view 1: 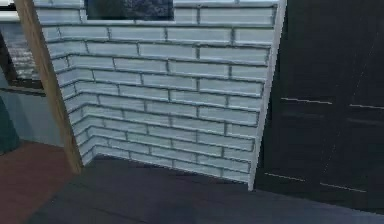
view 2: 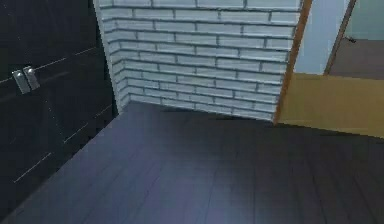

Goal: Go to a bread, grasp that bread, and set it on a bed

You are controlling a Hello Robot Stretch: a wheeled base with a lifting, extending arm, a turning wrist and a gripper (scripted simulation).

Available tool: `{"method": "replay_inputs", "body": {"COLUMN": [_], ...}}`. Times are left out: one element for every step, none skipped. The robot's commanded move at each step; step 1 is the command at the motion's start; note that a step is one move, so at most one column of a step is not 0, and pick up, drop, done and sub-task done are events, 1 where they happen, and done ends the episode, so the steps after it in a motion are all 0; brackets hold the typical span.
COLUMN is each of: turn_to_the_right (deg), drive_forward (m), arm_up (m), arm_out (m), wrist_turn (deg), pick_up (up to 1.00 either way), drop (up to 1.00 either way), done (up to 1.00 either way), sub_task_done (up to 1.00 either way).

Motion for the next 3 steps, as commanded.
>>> {"method": "replay_inputs", "body": {"turn_to_the_right": [24.0, 0.0, -45.0], "drive_forward": [0.0, 0.1, 0.0], "arm_up": [0.0, 0.0, 0.0], "arm_out": [0.0, 0.0, 0.0], "wrist_turn": [0.0, 0.0, 0.0], "pick_up": [0.0, 0.0, 0.0], "drop": [0.0, 0.0, 0.0], "done": [0.0, 0.0, 0.0], "sub_task_done": [0.0, 0.0, 0.0]}}
